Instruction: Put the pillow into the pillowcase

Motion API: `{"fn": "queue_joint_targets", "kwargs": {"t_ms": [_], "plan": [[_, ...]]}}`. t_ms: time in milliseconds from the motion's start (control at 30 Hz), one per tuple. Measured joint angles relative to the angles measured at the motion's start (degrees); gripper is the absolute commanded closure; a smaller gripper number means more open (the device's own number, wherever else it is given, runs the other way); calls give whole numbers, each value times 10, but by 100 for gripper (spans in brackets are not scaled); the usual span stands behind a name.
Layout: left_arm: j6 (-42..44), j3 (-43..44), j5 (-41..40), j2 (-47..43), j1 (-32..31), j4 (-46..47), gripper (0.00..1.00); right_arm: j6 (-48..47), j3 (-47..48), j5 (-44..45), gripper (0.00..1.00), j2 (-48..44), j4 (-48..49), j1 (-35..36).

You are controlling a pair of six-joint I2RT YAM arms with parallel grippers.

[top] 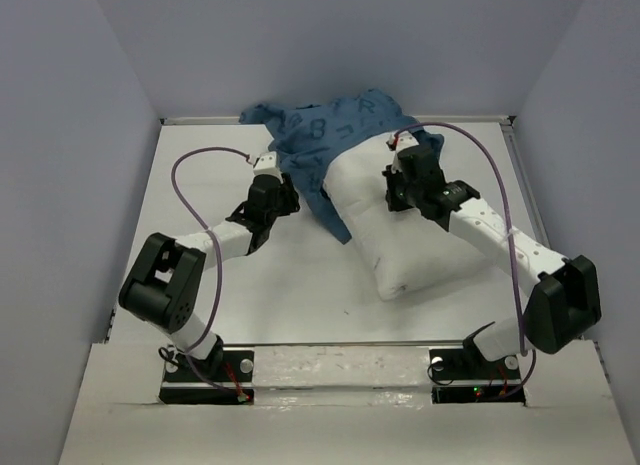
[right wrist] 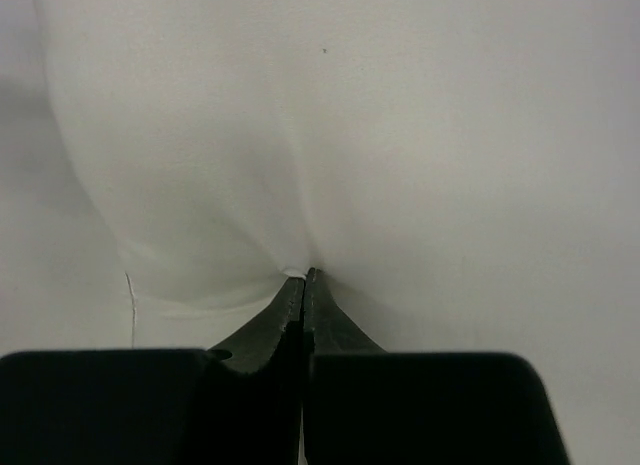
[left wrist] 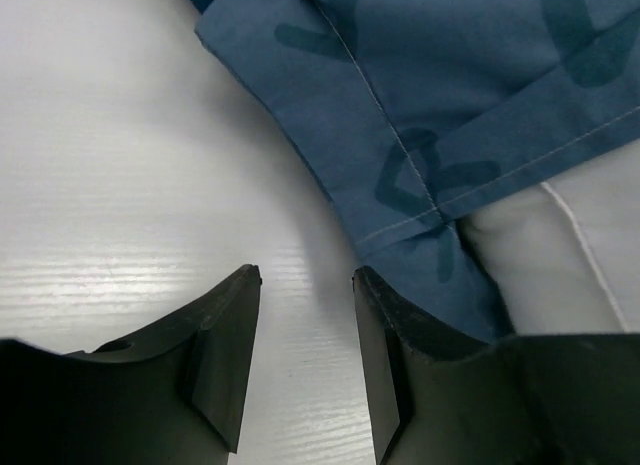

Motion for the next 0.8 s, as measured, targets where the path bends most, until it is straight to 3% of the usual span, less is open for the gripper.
{"fn": "queue_joint_targets", "kwargs": {"t_ms": [200,500,667,800], "plan": [[64,13,39,28,-24,42,47,-4,-22,17,100,-60,-5,-27],[128,74,95,92,-82,84,53,-4,-23,-6,100,-66,-5,-34],[142,96,45,129,-83,67,64,-4,-23,-14,100,-66,-5,-35],[152,108,-4,136,-82,54,61,-4,-23,-19,100,-67,-5,-35]]}}
